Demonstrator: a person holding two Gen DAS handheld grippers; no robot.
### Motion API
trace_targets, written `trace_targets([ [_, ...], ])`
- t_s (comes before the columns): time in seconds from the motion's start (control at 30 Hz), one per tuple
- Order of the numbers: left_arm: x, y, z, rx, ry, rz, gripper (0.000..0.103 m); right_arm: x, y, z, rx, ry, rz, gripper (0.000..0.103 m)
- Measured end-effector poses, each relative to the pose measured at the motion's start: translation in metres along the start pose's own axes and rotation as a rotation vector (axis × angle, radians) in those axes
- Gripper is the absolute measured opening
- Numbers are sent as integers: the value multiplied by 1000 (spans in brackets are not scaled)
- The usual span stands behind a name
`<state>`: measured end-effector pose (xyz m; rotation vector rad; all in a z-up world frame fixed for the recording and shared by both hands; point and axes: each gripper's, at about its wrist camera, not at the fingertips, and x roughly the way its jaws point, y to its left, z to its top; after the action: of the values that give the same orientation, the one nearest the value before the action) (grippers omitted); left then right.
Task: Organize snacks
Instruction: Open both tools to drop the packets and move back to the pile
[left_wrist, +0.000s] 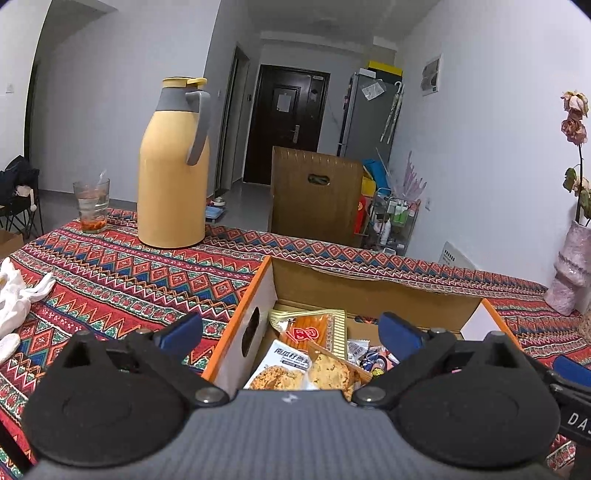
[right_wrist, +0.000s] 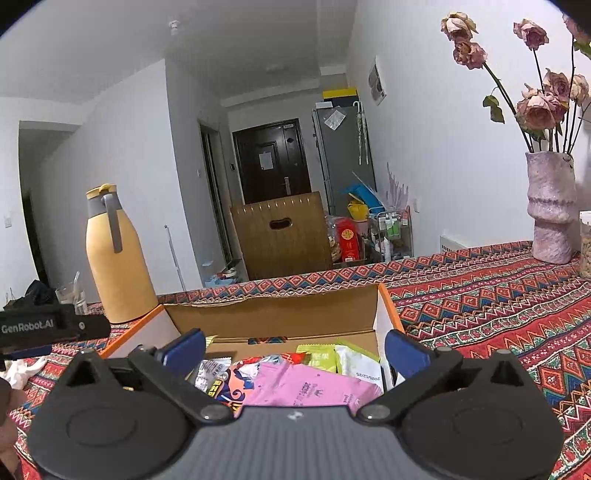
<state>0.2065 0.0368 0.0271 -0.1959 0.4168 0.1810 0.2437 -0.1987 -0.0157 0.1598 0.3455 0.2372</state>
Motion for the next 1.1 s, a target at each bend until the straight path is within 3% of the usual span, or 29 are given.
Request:
trace_targets([
  [0.63, -60, -4, 16, 18, -31, -40, 103, -62, 10, 19, -58, -80, 3, 103],
  [1.1, -90, 14, -19, 76, 41, -46, 103, -106, 14, -12, -88, -28, 6, 103],
])
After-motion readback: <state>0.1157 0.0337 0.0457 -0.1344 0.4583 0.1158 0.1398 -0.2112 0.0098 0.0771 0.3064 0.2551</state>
